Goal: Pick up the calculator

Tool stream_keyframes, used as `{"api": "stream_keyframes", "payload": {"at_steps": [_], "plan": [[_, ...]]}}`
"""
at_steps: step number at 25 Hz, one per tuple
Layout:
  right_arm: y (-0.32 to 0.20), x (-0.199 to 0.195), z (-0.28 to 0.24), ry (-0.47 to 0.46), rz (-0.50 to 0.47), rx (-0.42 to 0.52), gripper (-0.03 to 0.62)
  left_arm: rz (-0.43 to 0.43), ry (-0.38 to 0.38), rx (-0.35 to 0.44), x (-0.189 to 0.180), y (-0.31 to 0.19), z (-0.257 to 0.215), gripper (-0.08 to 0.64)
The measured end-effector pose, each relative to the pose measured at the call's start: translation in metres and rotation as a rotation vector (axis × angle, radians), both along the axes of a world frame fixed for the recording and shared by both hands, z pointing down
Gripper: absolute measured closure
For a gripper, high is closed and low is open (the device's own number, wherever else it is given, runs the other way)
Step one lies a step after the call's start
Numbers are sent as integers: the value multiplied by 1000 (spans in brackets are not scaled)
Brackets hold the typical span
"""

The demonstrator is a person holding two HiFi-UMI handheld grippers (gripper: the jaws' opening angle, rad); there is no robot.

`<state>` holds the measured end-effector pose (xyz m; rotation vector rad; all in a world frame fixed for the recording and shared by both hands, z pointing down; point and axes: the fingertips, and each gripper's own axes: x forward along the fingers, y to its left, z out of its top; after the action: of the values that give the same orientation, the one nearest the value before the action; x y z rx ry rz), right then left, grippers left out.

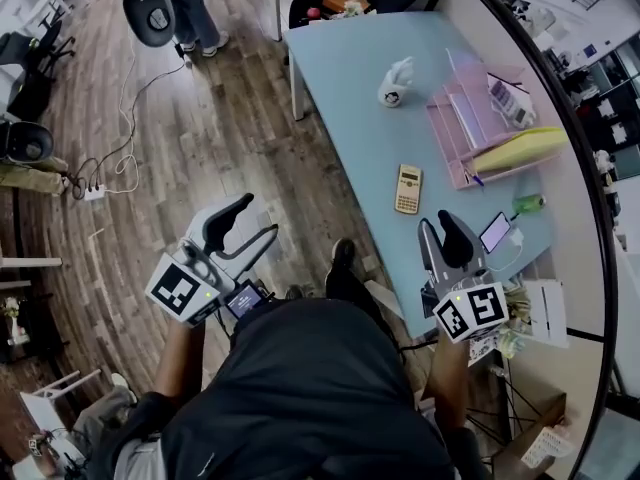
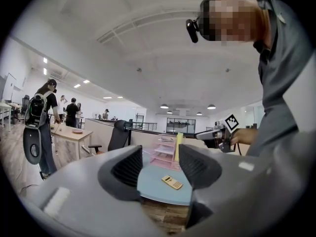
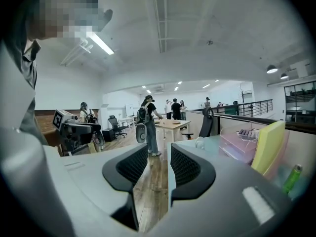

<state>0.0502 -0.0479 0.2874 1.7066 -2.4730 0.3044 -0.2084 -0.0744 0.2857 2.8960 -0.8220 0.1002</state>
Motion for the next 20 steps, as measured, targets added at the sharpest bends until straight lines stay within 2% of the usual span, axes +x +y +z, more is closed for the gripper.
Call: {"api": "stream_keyframes", "payload": {"at_steps": [7, 14, 20], "plan": [[-50, 37, 53, -21, 11, -107, 465, -29, -23, -41, 28, -33, 12, 287], [-88, 65, 116, -31, 37, -232, 431, -43, -43, -105, 48, -54, 35, 287], [-110, 86, 174, -24, 98, -343, 382, -52, -64, -153, 56, -68, 52, 287]]}}
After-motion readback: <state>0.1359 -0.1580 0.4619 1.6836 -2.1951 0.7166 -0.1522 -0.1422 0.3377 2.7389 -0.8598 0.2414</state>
